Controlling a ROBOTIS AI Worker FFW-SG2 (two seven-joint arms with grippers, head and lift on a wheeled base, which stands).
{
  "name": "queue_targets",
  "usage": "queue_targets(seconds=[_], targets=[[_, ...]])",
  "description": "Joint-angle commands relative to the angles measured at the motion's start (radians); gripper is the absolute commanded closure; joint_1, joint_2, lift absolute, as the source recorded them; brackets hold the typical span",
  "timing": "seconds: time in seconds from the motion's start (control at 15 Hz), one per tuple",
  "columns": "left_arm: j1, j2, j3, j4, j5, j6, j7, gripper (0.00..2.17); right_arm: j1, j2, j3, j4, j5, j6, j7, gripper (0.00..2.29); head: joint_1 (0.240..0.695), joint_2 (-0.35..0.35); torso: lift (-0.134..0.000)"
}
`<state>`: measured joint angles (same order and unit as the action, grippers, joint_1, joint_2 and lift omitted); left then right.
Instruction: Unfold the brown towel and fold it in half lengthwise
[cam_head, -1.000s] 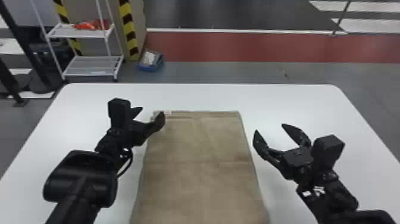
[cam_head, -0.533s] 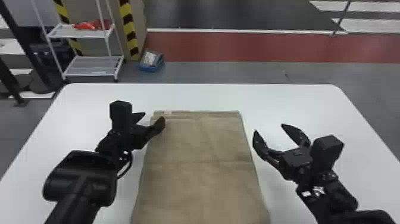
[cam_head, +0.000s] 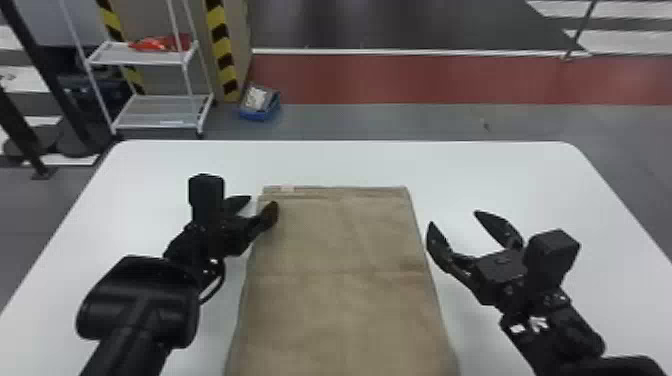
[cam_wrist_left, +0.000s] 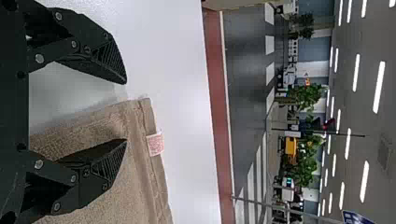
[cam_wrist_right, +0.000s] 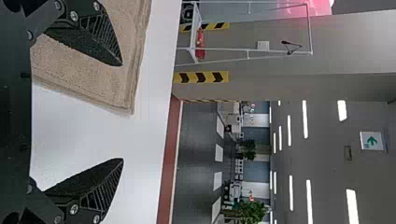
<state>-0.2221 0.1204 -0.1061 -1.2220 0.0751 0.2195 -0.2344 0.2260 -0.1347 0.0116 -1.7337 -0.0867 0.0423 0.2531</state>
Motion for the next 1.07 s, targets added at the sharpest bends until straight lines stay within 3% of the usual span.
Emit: queue_targets(seconds=[0.0,0.13,0.27,0.53,0.73,1.0], targets=[[0.0,-0.002,0.0,-0.001,0.0,-0.008,0.0,0.71,0.001,0.0,-0.002,-0.001,-0.001,0.0,0.0,0.17,0.695,-0.012,-0.125],[0.001,-0.002,0.0,-0.001,0.0,-0.008,0.0,0.77,0.003,0.0,-0.004,-0.001,-0.001,-0.003,0.0,0.17,0.695,-0.013,-0.125],[0.004,-0.002,0.0,-0.005,0.0,-0.012,0.004,0.98,0.004,0.0,-0.006,-0.001,-0.001,-0.006,0.0,0.17,0.695,-0.016,-0.125],[0.058,0.004,0.006,-0.093,0.0,-0.005,0.003,0.98,0.004,0.0,-0.006,-0.003,-0.001,-0.006,0.0,0.17,0.695,-0.015,-0.125],[0.159,0.005,0.017,-0.277,0.005,0.062,0.0,1.03,0.004,0.0,-0.006,-0.013,-0.001,-0.003,-0.002,0.17,0.695,-0.017,-0.125],[0.308,0.005,-0.014,-0.631,0.029,0.249,-0.002,1.09,0.004,0.0,-0.007,-0.018,-0.002,0.0,-0.002,0.17,0.695,-0.032,-0.125]])
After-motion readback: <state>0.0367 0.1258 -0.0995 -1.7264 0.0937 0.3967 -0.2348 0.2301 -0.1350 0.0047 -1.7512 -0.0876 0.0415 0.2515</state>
